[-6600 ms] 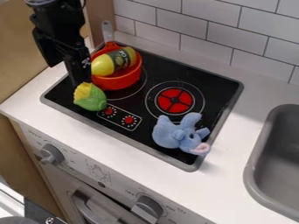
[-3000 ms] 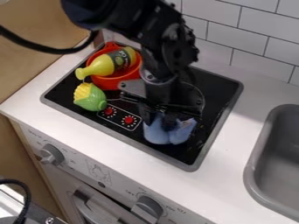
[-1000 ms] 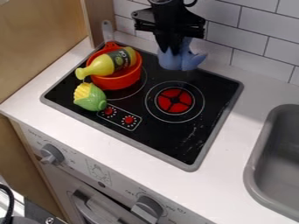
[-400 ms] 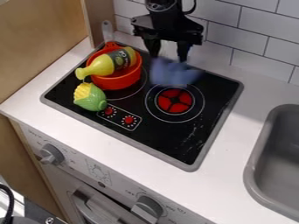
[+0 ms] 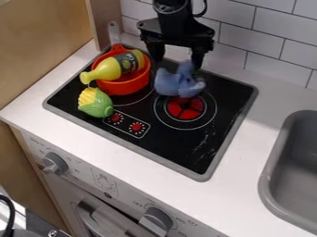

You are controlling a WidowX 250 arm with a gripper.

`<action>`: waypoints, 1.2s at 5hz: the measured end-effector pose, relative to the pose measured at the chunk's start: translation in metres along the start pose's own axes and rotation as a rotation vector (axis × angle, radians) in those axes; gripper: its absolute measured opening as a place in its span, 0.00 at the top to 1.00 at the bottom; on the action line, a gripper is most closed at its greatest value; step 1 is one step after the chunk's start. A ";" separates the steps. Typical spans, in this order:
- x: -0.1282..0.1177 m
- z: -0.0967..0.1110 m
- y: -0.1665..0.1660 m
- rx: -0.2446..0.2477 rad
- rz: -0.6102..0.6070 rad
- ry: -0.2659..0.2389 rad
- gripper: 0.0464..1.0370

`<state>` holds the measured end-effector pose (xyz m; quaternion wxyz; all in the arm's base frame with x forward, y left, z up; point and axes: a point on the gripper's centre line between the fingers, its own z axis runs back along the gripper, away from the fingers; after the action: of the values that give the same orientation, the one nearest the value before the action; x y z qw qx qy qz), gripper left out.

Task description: Take the blue toy and put it on the right burner

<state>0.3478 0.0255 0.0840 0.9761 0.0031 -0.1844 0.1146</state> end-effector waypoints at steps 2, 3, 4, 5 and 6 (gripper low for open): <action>-0.013 0.021 0.005 -0.002 -0.012 0.091 0.04; -0.022 0.039 0.009 -0.006 -0.026 0.142 0.04; -0.032 0.056 0.017 -0.004 -0.054 0.177 0.04; -0.042 0.069 0.029 -0.010 -0.096 0.205 0.04; -0.048 0.076 0.043 -0.020 -0.126 0.223 0.04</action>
<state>0.2670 0.0526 0.1360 0.9958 -0.0078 -0.0753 0.0508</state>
